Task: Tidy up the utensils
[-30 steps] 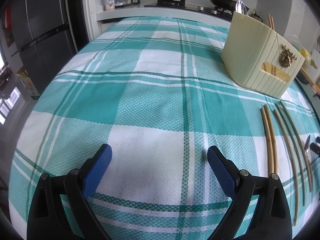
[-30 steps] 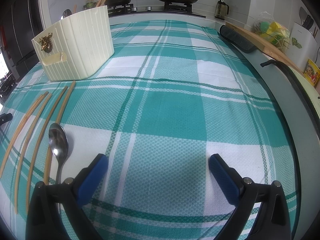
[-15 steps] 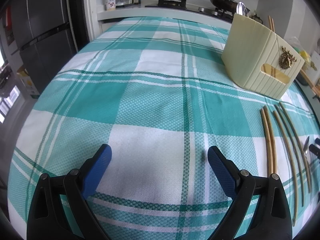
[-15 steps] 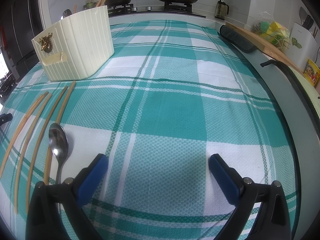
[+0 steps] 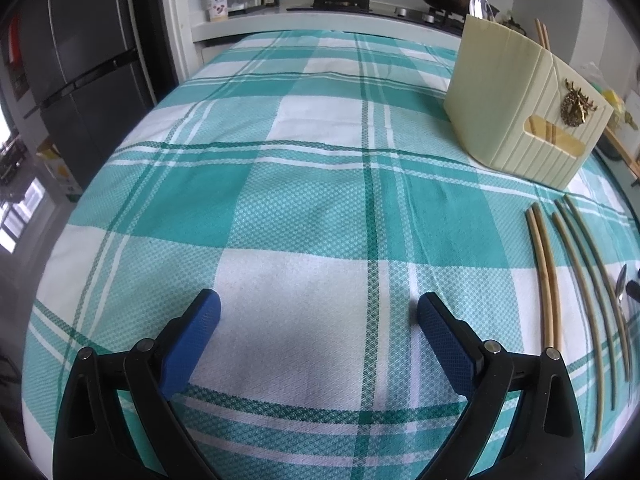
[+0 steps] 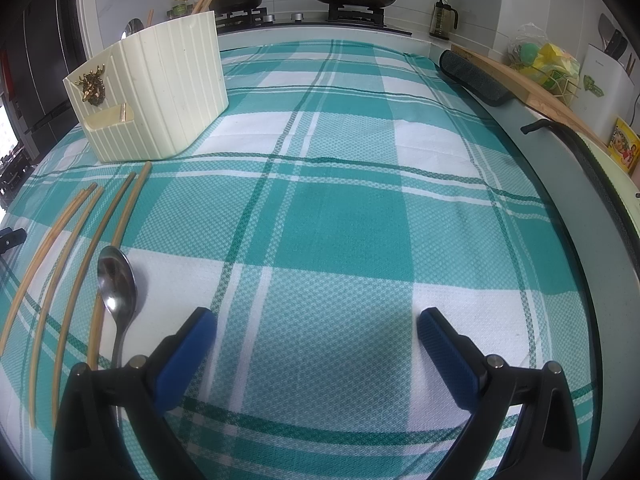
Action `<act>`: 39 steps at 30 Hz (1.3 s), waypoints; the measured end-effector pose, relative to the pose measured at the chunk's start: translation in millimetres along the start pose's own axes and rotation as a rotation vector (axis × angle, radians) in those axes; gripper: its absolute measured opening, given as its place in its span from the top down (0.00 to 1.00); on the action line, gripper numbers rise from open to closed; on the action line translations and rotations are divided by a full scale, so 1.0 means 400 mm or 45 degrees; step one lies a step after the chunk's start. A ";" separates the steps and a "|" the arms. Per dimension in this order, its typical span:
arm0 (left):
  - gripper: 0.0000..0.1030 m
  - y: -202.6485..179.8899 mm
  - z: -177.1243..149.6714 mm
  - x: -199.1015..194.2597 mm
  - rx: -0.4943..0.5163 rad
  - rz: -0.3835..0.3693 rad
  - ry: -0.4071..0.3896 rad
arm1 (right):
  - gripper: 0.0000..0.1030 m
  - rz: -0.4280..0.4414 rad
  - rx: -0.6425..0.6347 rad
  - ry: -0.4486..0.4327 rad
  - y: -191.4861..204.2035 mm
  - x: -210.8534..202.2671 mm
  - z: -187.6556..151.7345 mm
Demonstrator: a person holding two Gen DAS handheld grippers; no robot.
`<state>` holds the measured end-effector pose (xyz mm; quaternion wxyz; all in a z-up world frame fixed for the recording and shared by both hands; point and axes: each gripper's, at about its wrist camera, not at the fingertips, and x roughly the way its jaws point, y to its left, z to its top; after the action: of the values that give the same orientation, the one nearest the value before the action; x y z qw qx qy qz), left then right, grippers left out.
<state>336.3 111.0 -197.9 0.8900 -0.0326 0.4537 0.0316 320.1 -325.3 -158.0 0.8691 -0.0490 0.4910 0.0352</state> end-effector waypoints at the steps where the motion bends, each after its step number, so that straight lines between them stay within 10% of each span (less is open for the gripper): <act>1: 0.04 -0.001 0.000 0.001 0.003 0.000 0.002 | 0.00 0.000 0.000 0.000 -0.001 0.000 0.000; 39: 0.00 -0.009 0.009 0.015 0.019 0.018 0.020 | 0.00 0.000 0.000 -0.001 -0.002 0.000 0.001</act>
<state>343.1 107.9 -200.5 0.8865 -0.0230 0.4610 0.0343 320.3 -325.9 -157.8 0.8692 -0.0491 0.4907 0.0355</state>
